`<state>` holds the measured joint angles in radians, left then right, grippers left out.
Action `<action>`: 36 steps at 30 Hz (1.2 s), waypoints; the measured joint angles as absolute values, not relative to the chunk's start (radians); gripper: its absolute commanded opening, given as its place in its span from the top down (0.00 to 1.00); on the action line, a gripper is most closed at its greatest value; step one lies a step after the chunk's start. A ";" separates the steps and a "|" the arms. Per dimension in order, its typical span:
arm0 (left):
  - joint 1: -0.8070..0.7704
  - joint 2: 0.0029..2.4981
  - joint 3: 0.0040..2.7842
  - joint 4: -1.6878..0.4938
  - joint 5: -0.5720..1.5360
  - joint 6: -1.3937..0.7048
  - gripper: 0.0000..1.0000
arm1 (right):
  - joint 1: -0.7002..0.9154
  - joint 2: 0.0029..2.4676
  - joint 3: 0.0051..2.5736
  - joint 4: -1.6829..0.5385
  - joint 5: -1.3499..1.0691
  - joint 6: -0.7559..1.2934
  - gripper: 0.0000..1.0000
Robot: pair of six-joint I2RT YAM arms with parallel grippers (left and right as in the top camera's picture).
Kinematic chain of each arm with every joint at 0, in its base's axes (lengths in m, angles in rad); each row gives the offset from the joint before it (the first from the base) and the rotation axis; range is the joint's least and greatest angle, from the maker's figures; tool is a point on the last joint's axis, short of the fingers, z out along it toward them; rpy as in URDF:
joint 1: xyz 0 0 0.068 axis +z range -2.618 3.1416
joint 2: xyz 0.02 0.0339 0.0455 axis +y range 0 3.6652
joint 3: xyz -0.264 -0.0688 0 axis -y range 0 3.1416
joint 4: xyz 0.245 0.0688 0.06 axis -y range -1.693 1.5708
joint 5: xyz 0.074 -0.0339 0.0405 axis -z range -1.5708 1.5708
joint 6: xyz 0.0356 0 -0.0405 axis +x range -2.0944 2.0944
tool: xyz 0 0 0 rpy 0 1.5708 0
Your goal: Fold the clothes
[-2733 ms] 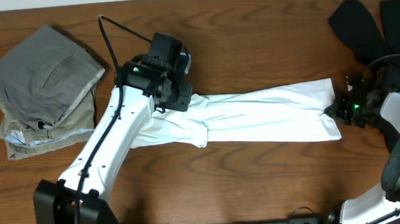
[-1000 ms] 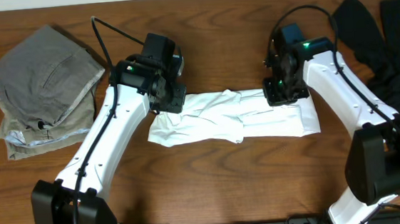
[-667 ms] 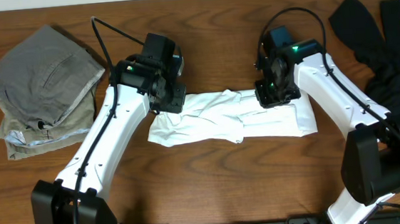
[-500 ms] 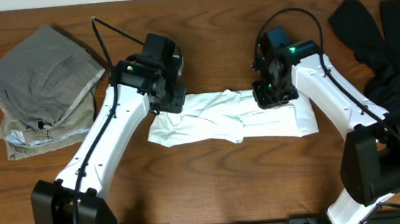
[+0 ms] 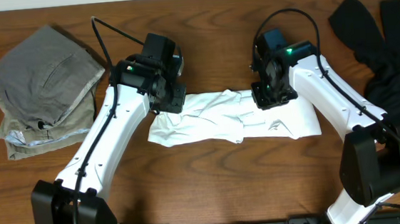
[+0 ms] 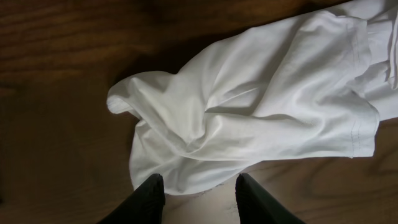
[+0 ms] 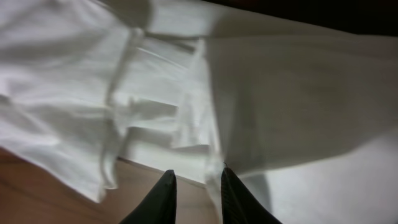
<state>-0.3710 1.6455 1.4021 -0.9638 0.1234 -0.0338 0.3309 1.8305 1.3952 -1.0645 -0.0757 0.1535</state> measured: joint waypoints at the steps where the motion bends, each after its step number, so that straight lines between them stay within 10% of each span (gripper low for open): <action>1: -0.371 1.645 1.402 -0.964 0.123 -0.034 0.60 | 0.331 1.831 1.395 -1.073 -0.062 0.154 0.79; 36: -0.371 1.645 1.402 -0.964 0.123 -0.034 0.60 | 0.292 1.835 1.332 -0.880 0.138 0.152 0.91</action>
<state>-0.3710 1.6455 1.4021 -0.9638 0.1234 -0.0338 0.2920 1.8355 1.3315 -0.8799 0.1379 0.1524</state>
